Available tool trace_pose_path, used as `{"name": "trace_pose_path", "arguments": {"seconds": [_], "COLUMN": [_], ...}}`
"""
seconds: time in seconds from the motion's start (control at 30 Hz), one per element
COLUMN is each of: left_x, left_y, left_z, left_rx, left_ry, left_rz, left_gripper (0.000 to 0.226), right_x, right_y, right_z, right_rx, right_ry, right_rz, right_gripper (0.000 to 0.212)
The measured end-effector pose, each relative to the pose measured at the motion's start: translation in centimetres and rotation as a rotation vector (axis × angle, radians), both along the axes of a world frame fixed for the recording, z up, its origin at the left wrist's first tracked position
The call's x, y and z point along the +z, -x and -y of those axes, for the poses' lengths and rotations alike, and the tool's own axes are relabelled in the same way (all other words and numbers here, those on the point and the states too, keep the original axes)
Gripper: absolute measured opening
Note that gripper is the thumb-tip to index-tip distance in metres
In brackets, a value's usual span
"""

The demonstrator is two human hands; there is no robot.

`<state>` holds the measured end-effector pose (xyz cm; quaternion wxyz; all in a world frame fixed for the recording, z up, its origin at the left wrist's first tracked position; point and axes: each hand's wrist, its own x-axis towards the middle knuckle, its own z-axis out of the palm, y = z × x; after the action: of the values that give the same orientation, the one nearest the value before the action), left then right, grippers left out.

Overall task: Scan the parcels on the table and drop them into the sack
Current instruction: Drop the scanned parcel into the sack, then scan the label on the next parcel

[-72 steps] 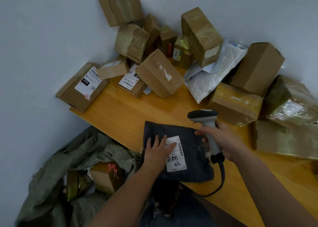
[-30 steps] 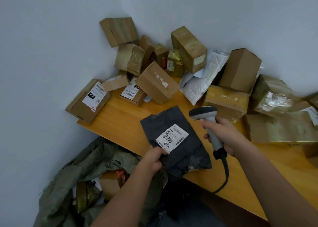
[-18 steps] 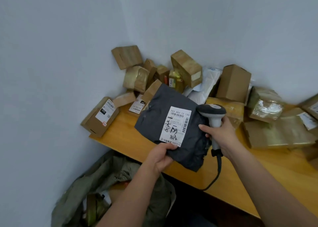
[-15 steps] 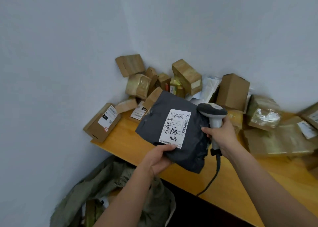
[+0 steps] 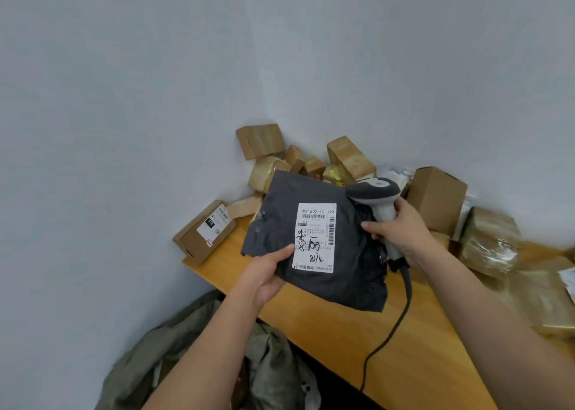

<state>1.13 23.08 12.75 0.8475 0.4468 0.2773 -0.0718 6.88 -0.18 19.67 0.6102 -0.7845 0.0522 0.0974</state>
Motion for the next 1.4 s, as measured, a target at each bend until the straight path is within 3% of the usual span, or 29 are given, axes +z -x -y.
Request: {"name": "trace_pose_path", "arguments": {"seconds": [0.13,0.27,0.37,0.6,0.93,1.4], "left_x": [-0.4,-0.1,0.0,0.6,0.7,0.2], "left_y": [-0.4,-0.8,-1.1,-2.0,-3.1,-3.3], "left_z": [-1.3,-2.1,-2.3,-1.7,-1.2,-0.7], "left_rx": [0.241,0.385,0.437,0.505,0.539,0.562], "left_ry": [-0.002,0.020,0.018,0.037,0.043,0.095], "left_rz": [-0.017,-0.020,-0.030,0.006,0.007,0.014], "left_gripper": [0.031,0.030,0.030,0.025,0.031,0.034], "right_x": [1.3,3.9,5.8,10.0,11.9,12.1], "right_y": [-0.2,0.6,1.4,3.6,5.3,5.5], "right_z": [-0.3,0.0,0.3,0.7,2.7,2.8], "right_rx": [0.093,0.222,0.335,0.382,0.326,0.271], "right_ry": [0.038,-0.110,-0.201,-0.407,-0.390,-0.525], "right_rz": [-0.042,-0.182,-0.173,-0.130,-0.082,-0.177], "right_gripper": [0.033,0.020,0.023,0.032,0.037,0.040]}}
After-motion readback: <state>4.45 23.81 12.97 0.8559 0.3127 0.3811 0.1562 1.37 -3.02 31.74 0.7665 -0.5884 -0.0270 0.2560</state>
